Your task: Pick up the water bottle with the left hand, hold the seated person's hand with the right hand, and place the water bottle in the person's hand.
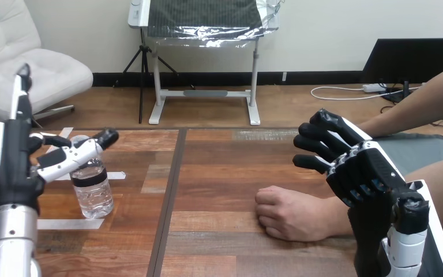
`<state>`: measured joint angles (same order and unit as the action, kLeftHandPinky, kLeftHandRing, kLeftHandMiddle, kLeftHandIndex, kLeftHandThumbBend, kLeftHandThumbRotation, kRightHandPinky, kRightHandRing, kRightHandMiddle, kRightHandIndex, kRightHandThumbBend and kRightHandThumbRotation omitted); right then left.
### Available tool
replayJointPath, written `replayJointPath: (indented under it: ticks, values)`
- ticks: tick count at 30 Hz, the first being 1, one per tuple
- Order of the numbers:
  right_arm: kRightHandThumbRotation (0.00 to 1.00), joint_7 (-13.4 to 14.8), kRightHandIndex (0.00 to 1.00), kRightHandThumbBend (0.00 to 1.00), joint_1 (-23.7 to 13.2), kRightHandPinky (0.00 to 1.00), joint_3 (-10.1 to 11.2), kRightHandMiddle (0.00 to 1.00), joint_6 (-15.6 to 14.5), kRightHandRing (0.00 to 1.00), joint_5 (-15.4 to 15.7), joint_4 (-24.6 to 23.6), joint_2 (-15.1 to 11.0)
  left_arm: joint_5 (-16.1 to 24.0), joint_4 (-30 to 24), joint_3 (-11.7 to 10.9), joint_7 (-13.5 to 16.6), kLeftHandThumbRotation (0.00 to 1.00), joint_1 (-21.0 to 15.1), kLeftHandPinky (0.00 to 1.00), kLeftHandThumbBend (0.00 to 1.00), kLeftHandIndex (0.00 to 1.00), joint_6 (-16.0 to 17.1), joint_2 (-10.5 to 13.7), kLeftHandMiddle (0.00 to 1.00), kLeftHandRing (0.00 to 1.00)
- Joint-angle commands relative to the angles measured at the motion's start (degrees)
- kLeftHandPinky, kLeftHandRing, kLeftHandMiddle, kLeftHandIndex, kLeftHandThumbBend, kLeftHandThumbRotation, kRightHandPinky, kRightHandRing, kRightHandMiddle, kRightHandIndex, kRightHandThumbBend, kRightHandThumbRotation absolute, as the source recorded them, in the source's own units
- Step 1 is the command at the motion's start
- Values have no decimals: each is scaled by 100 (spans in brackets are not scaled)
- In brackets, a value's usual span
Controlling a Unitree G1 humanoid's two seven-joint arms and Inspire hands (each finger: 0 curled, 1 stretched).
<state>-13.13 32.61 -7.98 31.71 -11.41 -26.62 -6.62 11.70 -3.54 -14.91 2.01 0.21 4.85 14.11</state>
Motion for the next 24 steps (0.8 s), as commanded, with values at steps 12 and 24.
replayJointPath:
  ticks: [12, 24]
  values:
    - [100, -5, 82, 75, -284, 74, 90, 81, 91, 80, -52, -50, 28, 71, 1665, 177, 267, 39, -901, 100, 100, 100, 625, 385, 100, 100]
    - [100, -6, 81, 75, -256, 73, 108, 80, 88, 79, -73, -63, 21, 227, 2516, 355, 496, 41, -1215, 100, 100, 100, 968, 524, 100, 100]
